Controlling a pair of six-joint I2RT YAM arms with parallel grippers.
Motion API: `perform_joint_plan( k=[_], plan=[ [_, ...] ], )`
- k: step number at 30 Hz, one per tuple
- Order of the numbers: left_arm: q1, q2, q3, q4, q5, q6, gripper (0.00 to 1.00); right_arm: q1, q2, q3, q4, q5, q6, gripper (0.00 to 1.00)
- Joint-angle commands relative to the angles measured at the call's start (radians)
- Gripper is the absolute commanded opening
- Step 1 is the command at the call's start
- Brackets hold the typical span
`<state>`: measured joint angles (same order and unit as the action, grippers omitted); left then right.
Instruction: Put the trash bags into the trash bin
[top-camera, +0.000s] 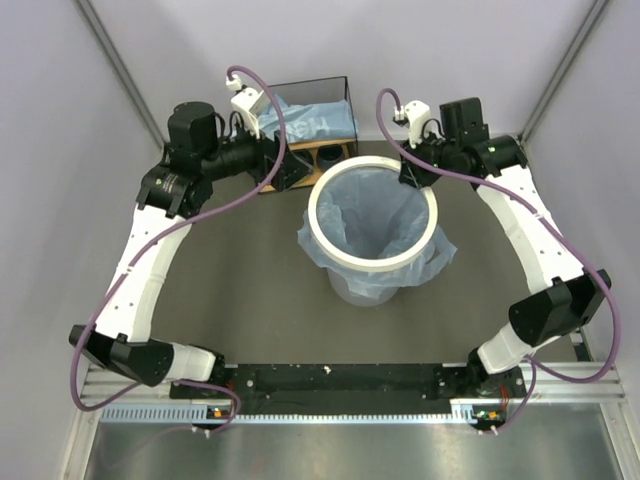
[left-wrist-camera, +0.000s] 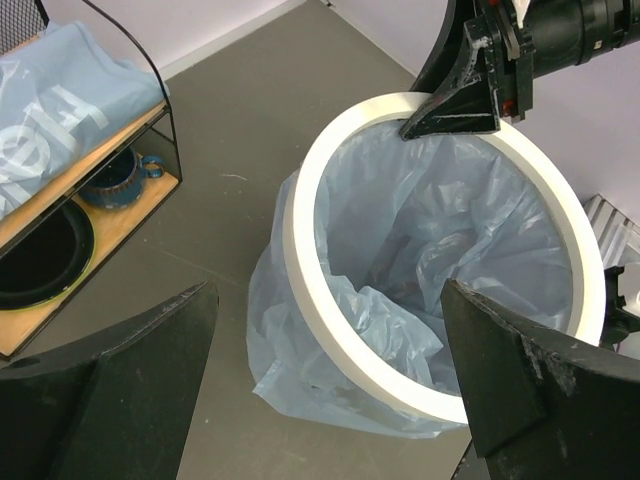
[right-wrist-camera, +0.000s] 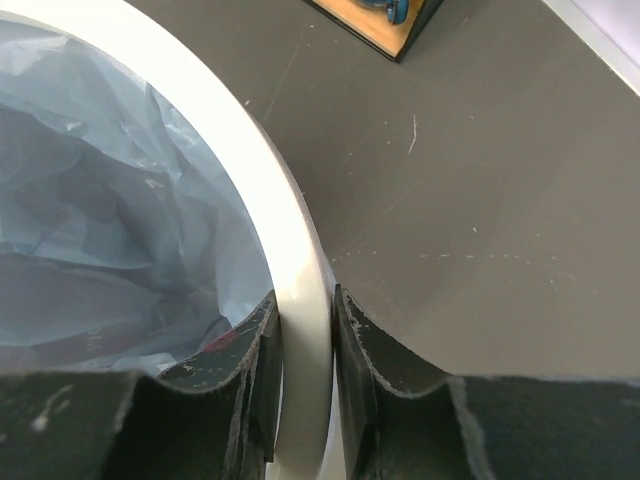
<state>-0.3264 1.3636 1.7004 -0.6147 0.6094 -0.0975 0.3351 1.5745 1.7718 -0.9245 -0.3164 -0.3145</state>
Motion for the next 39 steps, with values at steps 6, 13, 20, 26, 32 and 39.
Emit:
perform_joint_plan(
  k=[6,13,20,26,32,39],
  plan=[
    [-0.003,0.034,0.045,-0.005,0.003,0.024,0.99,-0.01,-0.028,-0.015,0.044,-0.038,-0.002,0.49],
    [-0.011,0.08,0.091,-0.062,0.029,0.083,0.99,-0.022,-0.065,0.043,0.041,-0.061,0.06,0.71],
    [0.013,0.137,0.136,-0.077,0.311,0.006,0.99,-0.085,-0.129,0.137,0.042,-0.209,0.182,0.76],
    [0.003,0.176,0.044,0.006,0.449,-0.106,0.68,-0.082,-0.215,-0.023,0.047,-0.44,0.368,0.63],
    [-0.019,0.215,-0.08,0.019,0.469,-0.145,0.56,-0.116,-0.228,-0.193,0.05,-0.506,0.367,0.53],
    [-0.026,0.21,-0.238,-0.028,0.353,-0.071,0.45,-0.151,-0.177,-0.414,0.075,-0.536,0.319,0.43]
  ],
)
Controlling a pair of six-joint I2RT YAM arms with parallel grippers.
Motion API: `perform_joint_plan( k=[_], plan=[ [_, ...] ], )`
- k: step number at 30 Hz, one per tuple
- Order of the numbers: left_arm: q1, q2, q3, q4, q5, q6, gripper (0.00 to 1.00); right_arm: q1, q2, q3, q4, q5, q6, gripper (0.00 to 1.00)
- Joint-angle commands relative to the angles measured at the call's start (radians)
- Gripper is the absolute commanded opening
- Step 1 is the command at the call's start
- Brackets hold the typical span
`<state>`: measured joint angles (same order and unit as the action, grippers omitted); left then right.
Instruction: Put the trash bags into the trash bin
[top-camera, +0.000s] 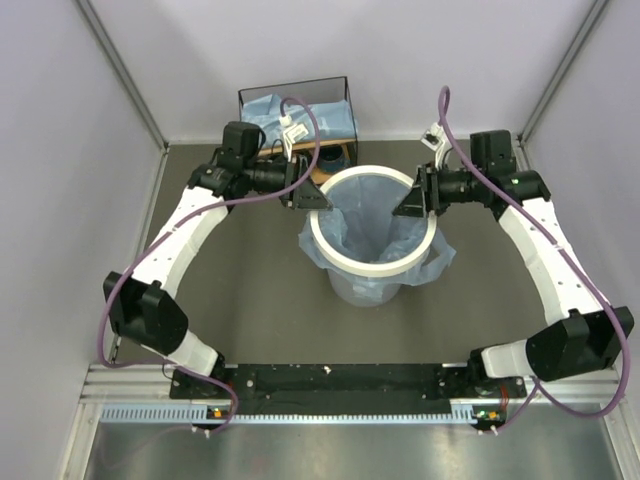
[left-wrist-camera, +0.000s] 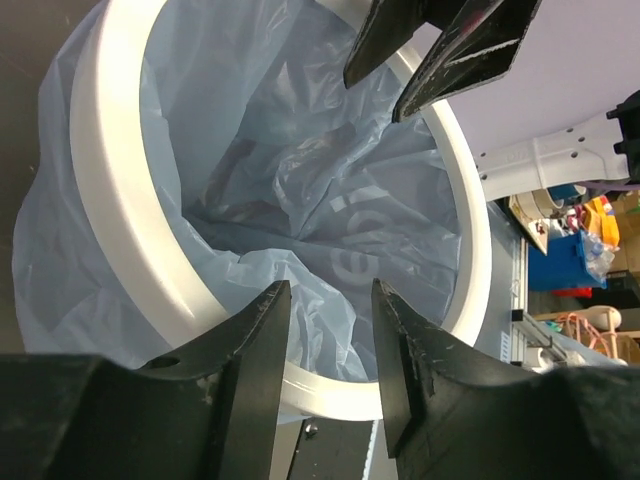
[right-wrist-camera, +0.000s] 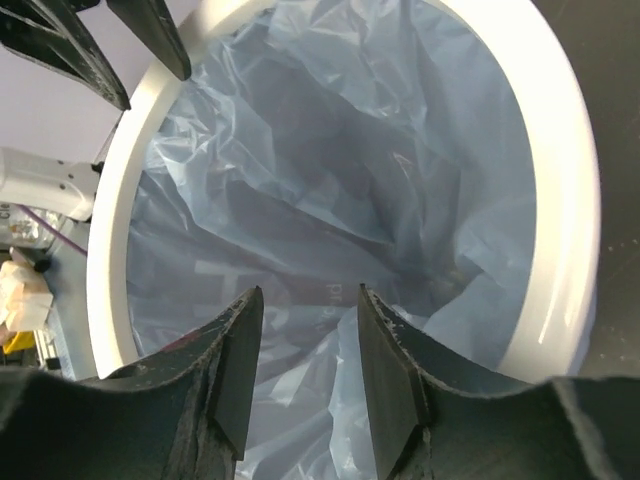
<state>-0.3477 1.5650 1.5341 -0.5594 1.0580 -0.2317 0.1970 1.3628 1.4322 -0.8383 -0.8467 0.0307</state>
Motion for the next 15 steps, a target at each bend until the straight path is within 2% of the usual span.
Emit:
perform_joint_plan(
  k=[1,7,10,12,15],
  plan=[
    [-0.004,0.012,-0.074,-0.095,-0.108,0.078,0.44,-0.011,0.041,-0.084,-0.005,-0.006,-0.025,0.43],
    [-0.004,-0.005,-0.068,-0.134,-0.121,0.153,0.41,-0.013,0.027,-0.098,0.002,-0.02,-0.053,0.41],
    [-0.011,-0.046,-0.008,-0.131,-0.04,0.215,0.45,-0.008,0.001,-0.03,0.002,-0.057,-0.037,0.43],
    [-0.054,-0.103,0.026,-0.129,0.002,0.315,0.49,0.002,-0.024,0.013,0.002,-0.083,0.004,0.43],
    [-0.106,-0.169,0.04,-0.082,0.029,0.274,0.52,0.027,-0.08,0.031,0.01,-0.118,0.072,0.45]
  ],
)
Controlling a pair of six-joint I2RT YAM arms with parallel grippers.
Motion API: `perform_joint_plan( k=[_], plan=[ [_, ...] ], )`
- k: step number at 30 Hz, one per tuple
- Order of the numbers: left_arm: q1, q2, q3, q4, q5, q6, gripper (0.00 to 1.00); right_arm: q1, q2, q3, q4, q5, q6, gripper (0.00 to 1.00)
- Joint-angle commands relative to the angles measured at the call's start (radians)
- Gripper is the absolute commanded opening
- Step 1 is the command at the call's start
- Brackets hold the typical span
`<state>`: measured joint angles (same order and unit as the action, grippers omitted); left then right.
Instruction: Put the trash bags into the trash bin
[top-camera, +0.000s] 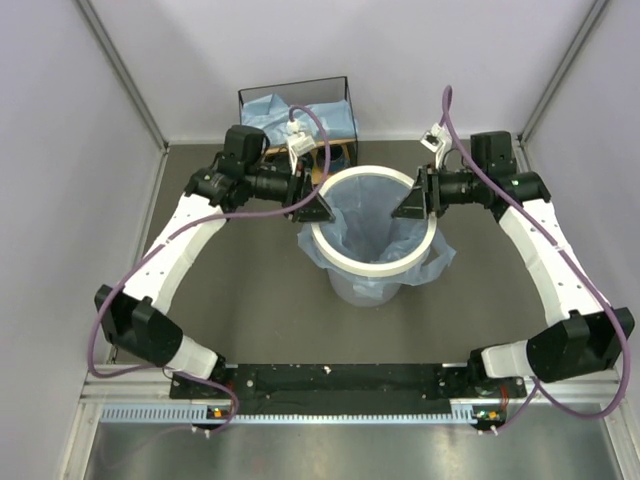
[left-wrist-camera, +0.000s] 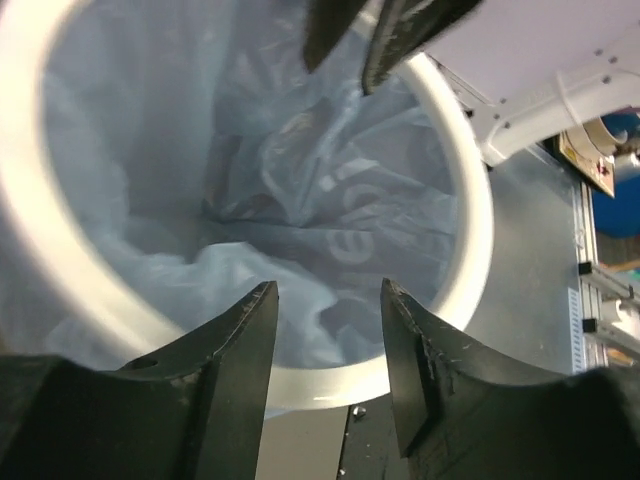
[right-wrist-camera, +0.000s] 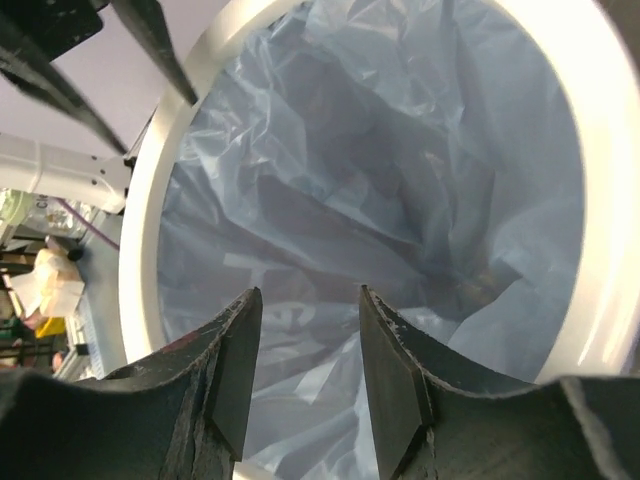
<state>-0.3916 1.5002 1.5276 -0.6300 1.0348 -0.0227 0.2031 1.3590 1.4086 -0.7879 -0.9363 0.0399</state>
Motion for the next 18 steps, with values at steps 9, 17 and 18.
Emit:
perform_joint_plan(
  k=[9,17,18],
  plan=[
    [-0.245,-0.167,-0.168,0.421,0.11,-0.455,0.48,0.047,-0.016,0.101,0.222,-0.036,0.32,0.48],
    [-0.339,-0.106,-0.228,0.451,-0.015,-0.559,0.45,0.045,0.025,-0.039,0.358,-0.058,0.442,0.47],
    [-0.337,-0.106,-0.254,0.447,-0.024,-0.551,0.44,0.045,0.026,-0.052,0.358,-0.059,0.439,0.47]
  ],
)
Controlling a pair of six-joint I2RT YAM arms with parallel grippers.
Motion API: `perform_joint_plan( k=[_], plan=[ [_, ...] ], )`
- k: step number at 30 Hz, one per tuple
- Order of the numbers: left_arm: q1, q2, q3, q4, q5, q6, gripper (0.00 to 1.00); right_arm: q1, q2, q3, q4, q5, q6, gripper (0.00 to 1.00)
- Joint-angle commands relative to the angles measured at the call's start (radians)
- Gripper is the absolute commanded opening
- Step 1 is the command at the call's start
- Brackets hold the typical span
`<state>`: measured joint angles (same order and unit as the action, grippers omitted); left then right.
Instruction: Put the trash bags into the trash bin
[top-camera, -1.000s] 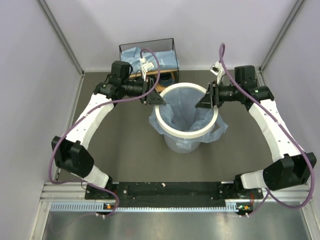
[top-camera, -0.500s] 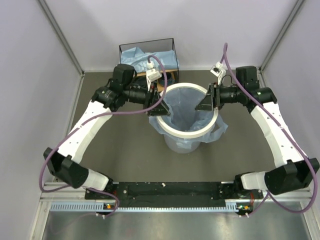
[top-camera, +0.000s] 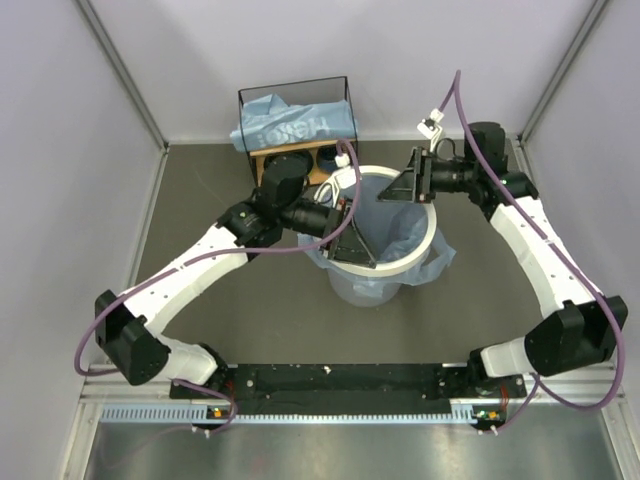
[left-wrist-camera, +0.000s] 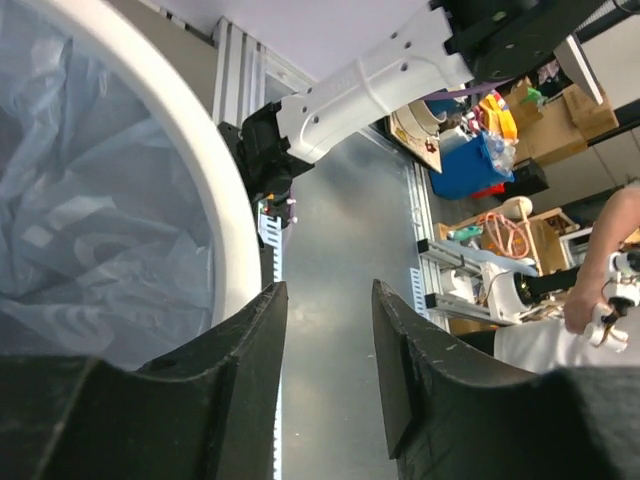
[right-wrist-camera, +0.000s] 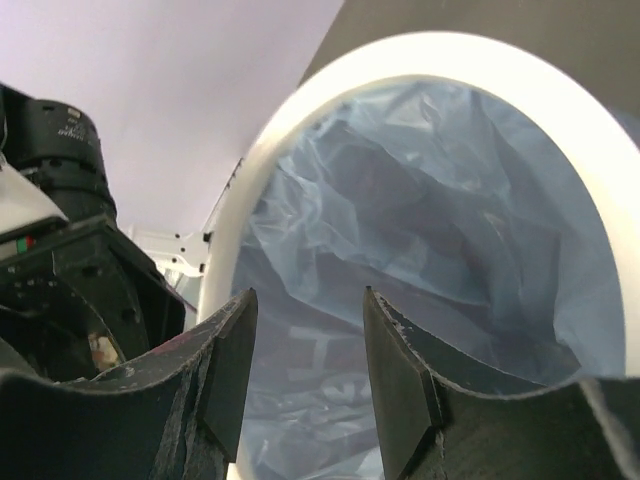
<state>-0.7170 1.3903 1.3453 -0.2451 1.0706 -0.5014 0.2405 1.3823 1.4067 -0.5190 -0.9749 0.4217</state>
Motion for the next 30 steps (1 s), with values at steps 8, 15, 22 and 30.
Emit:
perform_joint_plan(
  k=[8,15,22,30],
  plan=[
    [0.029,0.022,-0.282,-0.074,-0.109,0.073,0.41,0.005,0.035,-0.219,0.145,-0.036,0.031,0.46],
    [0.06,-0.005,-0.063,-0.099,-0.018,0.211,0.46,0.005,0.032,-0.151,0.134,-0.073,0.017,0.46],
    [0.146,-0.102,-0.021,-0.071,0.003,0.117,0.48,0.029,-0.124,-0.054,0.084,-0.186,0.121,0.48],
    [0.315,-0.036,-0.049,-0.008,-0.031,0.023,0.46,0.143,-0.322,-0.267,-0.159,-0.278,-0.036,0.53]
  ],
)
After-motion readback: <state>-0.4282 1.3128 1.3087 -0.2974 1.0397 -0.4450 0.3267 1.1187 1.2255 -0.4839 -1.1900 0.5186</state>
